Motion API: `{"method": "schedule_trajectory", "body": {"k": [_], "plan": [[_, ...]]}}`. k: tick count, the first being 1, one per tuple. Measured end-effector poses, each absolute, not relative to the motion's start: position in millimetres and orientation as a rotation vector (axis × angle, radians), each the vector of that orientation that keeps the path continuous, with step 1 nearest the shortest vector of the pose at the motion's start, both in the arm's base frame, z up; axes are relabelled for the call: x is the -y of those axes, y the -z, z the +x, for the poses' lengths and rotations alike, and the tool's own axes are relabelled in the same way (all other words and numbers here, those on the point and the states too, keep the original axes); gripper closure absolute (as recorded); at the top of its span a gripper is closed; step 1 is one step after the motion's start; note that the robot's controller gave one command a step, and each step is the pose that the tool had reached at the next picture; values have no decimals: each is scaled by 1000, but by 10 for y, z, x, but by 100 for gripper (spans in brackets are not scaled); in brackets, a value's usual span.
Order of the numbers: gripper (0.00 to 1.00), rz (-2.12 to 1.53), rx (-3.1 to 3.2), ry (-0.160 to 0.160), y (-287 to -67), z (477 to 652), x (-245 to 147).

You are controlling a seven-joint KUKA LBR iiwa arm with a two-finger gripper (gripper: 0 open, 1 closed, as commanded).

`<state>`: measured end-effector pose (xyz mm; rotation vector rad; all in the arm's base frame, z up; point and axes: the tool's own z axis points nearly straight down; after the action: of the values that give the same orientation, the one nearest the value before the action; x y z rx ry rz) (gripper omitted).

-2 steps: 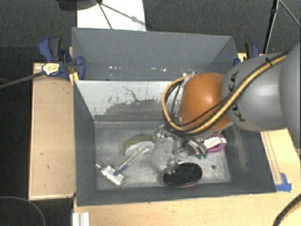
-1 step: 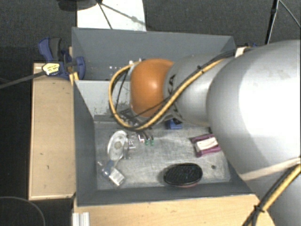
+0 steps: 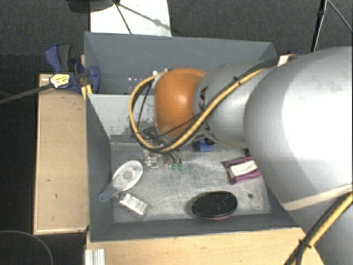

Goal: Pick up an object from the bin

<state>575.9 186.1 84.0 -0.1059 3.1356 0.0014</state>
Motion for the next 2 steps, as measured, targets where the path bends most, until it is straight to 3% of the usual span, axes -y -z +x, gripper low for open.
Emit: {"method": "schedule_trajectory", "body": {"k": [1, 2], "plan": [[0, -110, -3136, -2, -839, 5756, -1865], [0, -355, -3122, -3, -703, 5537, -2386]]}}
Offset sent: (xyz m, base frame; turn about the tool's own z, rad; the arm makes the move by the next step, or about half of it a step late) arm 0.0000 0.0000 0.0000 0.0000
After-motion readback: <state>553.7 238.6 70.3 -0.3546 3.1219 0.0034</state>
